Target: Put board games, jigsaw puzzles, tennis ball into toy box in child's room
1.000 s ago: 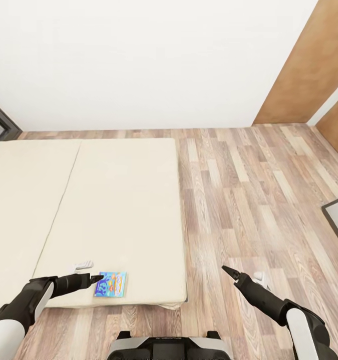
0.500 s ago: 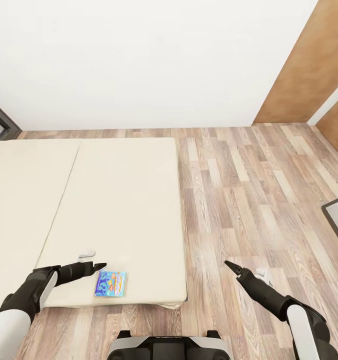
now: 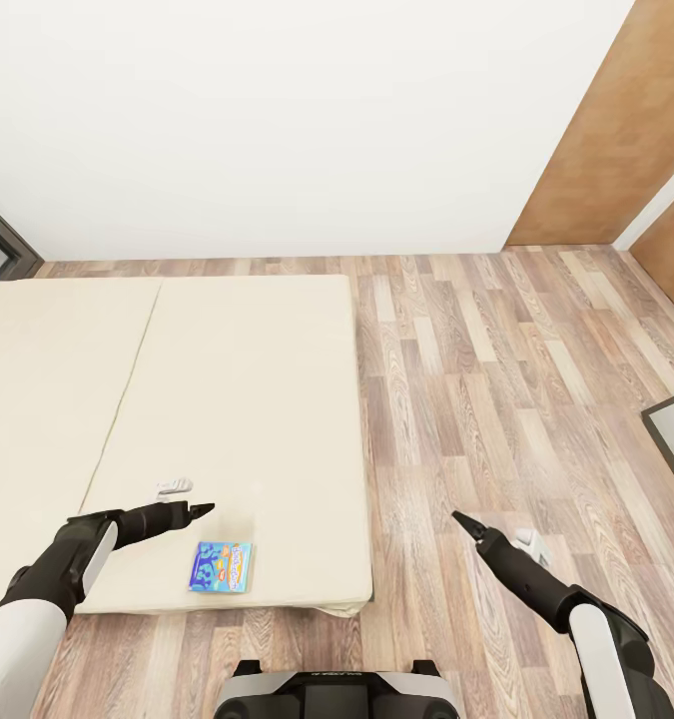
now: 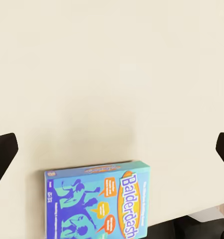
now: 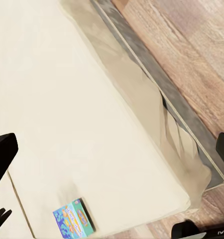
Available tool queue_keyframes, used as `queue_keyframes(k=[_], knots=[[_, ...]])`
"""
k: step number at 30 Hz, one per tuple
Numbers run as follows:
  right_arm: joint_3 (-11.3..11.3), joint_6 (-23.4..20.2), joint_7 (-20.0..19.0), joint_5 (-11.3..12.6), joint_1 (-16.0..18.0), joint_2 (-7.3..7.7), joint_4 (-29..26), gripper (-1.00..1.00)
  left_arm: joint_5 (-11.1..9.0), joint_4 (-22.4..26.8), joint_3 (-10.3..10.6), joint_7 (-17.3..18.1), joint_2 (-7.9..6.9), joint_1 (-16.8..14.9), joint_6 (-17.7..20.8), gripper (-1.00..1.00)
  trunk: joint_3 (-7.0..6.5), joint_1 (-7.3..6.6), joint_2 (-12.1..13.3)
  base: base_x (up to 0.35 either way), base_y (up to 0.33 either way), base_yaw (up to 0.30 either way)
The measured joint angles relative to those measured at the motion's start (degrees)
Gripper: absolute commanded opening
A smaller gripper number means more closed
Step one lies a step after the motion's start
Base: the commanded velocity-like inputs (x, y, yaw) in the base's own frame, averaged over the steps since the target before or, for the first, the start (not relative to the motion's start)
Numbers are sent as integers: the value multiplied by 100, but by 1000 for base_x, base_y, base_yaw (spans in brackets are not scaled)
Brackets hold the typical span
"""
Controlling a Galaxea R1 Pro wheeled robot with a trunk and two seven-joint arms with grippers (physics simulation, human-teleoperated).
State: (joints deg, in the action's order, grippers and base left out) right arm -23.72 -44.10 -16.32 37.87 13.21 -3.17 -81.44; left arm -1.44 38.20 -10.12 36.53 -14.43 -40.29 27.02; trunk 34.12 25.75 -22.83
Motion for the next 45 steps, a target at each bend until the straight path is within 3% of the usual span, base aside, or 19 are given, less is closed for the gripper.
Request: queue_keyframes(k=[11,24,25,26,45], knots=[[0,180,4,-18,2,-1,0,100,3,2,0,-12,-4,-13,55,100,0,0,0,0,0,0],[1,165,5,1,17,7,0,100,22,-1,3,-103,-7,-45,473,100,6,0,0,0,0,0],[1,166,5,2,18,7,0,100,25,-1,2,-105,-5,-45,920,100,11,0,0,0,0,0],[1,164,6,4,18,7,0,100,23,0,1,-109,-3,-46,951,100,17,0,0,0,0,0],[1,163,6,7,18,7,17,100,36,0,3,-156,7,-46,1000,100,184,0,0,0,0,0]])
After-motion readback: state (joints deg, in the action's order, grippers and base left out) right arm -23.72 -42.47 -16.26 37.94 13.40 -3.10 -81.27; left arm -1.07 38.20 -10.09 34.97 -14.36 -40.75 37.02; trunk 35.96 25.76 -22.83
